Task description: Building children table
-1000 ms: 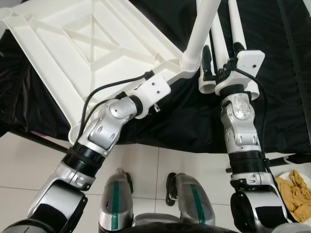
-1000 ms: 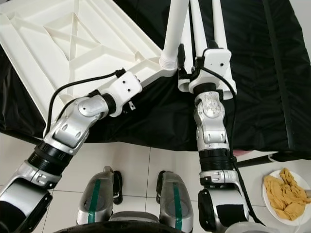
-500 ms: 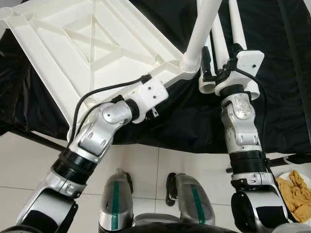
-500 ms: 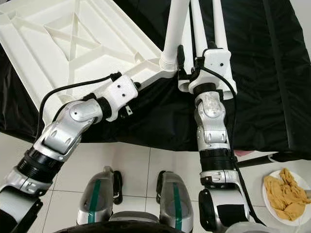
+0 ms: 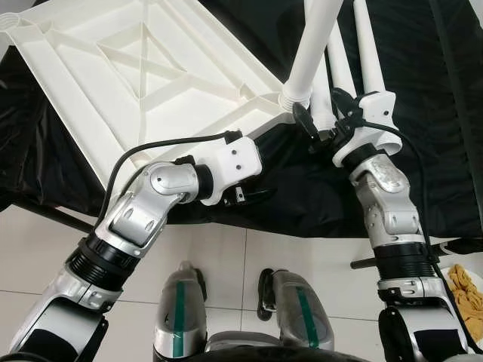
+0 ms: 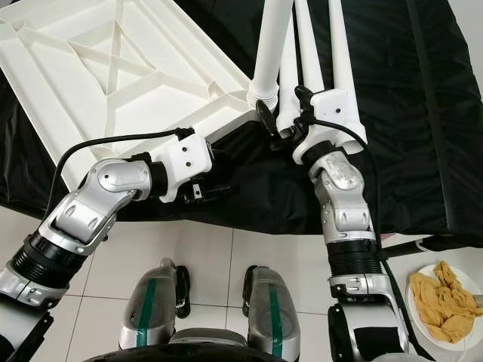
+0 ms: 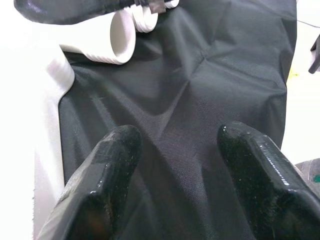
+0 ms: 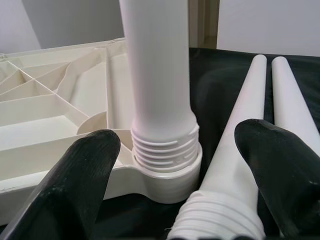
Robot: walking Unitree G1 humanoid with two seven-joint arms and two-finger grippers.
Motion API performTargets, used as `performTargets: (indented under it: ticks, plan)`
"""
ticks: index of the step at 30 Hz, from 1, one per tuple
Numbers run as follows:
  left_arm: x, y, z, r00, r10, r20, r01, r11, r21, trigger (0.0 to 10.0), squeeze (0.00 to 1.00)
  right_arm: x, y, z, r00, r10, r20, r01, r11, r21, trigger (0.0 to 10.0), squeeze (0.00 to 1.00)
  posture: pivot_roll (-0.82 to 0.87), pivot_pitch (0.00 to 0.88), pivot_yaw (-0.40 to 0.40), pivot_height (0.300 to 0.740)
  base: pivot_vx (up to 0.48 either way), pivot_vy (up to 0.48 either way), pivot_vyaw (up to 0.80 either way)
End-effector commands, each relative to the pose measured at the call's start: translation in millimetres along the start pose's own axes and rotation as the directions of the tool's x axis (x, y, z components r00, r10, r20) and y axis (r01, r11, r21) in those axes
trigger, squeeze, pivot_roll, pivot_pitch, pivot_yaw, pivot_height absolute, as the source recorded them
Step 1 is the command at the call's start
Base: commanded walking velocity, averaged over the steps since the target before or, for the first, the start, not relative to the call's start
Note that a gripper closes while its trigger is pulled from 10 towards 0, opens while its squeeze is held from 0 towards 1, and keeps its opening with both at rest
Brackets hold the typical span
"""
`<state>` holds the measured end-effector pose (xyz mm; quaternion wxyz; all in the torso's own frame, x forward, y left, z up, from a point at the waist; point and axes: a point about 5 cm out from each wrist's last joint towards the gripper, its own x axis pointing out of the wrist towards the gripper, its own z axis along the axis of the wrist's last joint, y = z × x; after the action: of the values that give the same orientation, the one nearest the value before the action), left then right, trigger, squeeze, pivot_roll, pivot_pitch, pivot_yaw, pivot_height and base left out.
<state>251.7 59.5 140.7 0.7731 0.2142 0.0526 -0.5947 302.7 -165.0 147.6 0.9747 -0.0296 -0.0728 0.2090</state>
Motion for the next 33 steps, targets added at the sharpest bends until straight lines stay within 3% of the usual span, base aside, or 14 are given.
performTargets:
  ticks: [1, 3, 7, 11, 15, 22, 25, 27, 33]
  plan:
    - [-0.1, -0.8, -0.5, 1.0, 0.006, -0.007, -0.006, 1.0, 0.003, 10.0, 0.0, -0.2, -4.6, 0.0, 1.0, -0.005, -0.007, 0.005, 1.0, 0.004, 10.0, 0.0, 0.06, 0.06, 0.019, 0.74, 0.0, 0.0, 0.0]
    - [-1.8, 7.9, 2.9, 0.999, 0.049, 0.0, -0.049, 0.999, 0.005, 10.0, 0.0, -0.4, -8.3, 2.7, 1.0, -0.002, -0.004, 0.002, 1.0, 0.011, 10.0, 0.0, 0.06, 0.059, 0.021, 0.74, 0.0, 0.0, 0.0]
    - [-5.4, 37.0, 11.2, 0.972, 0.233, 0.015, -0.233, 0.972, -0.03, 10.0, 0.0, -2.0, -8.8, 4.1, 1.0, 0.012, -0.005, -0.012, 1.0, 0.022, 10.0, 0.0, 0.05, 0.059, 0.025, 0.74, 0.0, 0.0, 0.0]
    - [-7.9, 48.5, 14.9, 0.952, 0.303, 0.031, -0.302, 0.952, -0.046, 10.0, 0.0, -2.9, -8.0, 4.3, 1.0, 0.02, -0.007, -0.02, 1.0, 0.024, 10.0, 0.0, 0.05, 0.059, 0.026, 0.74, 0.0, 0.0, 0.0]
    - [-8.4, 68.0, 7.5, 0.899, 0.437, -0.034, -0.438, 0.896, -0.075, 10.0, 0.0, -4.4, -6.2, 4.5, 0.999, 0.035, -0.008, -0.034, 0.999, 0.03, 10.0, 0.0, 0.05, 0.058, 0.029, 0.74, 0.0, 0.0, 0.0]
    - [-0.9, 66.3, -7.8, 0.865, 0.48, -0.143, -0.489, 0.872, -0.033, 10.0, 0.0, -6.3, -6.3, 7.0, 0.999, 0.04, -0.004, -0.04, 0.999, 0.028, 10.0, 0.0, 0.04, 0.058, 0.033, 0.74, 0.0, 0.0, 0.0]
    - [2.7, 65.4, -11.1, 0.842, 0.51, -0.175, -0.514, 0.858, 0.028, 10.0, 0.0, -7.2, -7.2, 8.3, 0.999, 0.04, -0.002, -0.04, 0.999, 0.03, 10.0, 0.0, 0.03, 0.057, 0.034, 0.74, 0.0, 0.0, 0.0]
    - [5.8, 61.8, -12.7, 0.852, 0.492, -0.177, -0.489, 0.87, 0.065, 10.0, 0.0, -7.6, -7.5, 8.9, 0.999, 0.038, -0.001, -0.038, 0.999, 0.03, 10.0, 0.0, 0.03, 0.058, 0.034, 0.74, 0.0, 0.0, 0.0]
    - [10.4, 50.7, -15.5, 0.903, 0.386, -0.19, -0.379, 0.922, 0.075, 10.0, 0.0, -8.2, -8.4, 10.0, 0.999, 0.034, -0.003, -0.034, 0.999, 0.032, 10.0, 0.0, 0.03, 0.061, 0.033, 0.74, 0.0, 0.0, 0.0]
